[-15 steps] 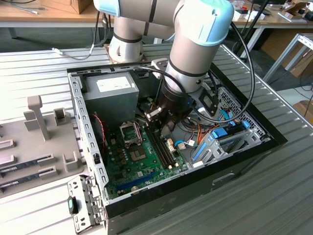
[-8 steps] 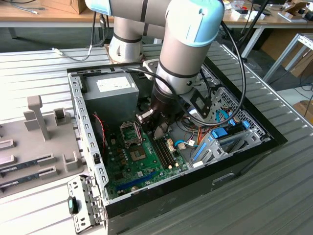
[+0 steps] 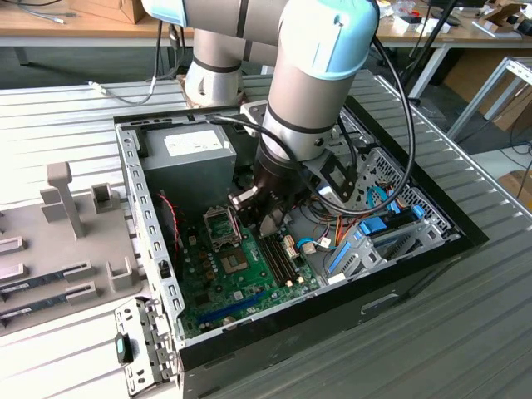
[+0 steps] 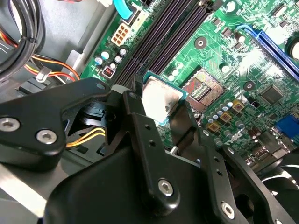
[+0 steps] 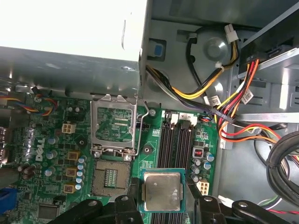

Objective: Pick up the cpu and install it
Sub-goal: 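Pick up the cpu and move it towards the insertion slot, then place the cpu into insertion slot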

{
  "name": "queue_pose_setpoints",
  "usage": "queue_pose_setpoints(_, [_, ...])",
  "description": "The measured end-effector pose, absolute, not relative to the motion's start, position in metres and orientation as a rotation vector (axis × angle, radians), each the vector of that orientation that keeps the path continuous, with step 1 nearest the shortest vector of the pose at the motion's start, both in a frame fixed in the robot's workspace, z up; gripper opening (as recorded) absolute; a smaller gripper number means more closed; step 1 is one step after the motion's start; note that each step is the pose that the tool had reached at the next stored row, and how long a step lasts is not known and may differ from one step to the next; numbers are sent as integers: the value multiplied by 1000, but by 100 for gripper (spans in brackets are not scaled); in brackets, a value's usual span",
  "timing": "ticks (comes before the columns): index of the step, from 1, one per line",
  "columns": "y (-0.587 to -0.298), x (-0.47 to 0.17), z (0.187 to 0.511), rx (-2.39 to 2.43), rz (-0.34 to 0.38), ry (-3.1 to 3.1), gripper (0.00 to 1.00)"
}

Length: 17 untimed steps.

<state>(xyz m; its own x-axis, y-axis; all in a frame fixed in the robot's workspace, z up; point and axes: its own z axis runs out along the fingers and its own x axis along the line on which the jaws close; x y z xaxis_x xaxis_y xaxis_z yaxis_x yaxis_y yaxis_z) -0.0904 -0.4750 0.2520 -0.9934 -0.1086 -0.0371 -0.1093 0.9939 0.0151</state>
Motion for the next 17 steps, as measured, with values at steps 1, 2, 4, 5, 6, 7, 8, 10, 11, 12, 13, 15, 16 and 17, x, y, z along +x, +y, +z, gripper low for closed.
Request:
queue_pose_setpoints(1, [-475,-91,252,-169,27,3101,47])
queue_pose_setpoints(2, [-475,-91,251,-169,27,3101,47])
queue_pose_setpoints(4, [-475,-91,251,-169,27,3101,47])
queue_pose_setpoints(5, [-475,-91,251,-169,27,3101,47])
queue_pose_setpoints(6, [-475,-91,251,-169,27,3100,47])
queue_pose_setpoints(7, [-475,-91,251,-169,27,3100,47])
queue_pose_setpoints(8, [-475,-92,251,-169,27,3100,47])
queue_pose_setpoints(10, [-475,-92,251,-170,27,3101,47])
queue_pose_setpoints(11, [-475,-93,251,-169,27,3101,47])
queue_pose_setpoints(12, [-475,-94,251,-169,27,3101,47])
queue_pose_setpoints(13, [-475,-94,251,-169,27,3101,47])
queue_pose_setpoints(15, [-475,-94,251,-169,27,3101,47])
queue_pose_setpoints(16, [-475,-95,251,-169,27,3101,47])
queue_pose_setpoints(17, [-475,-95,251,-169,27,3101,47])
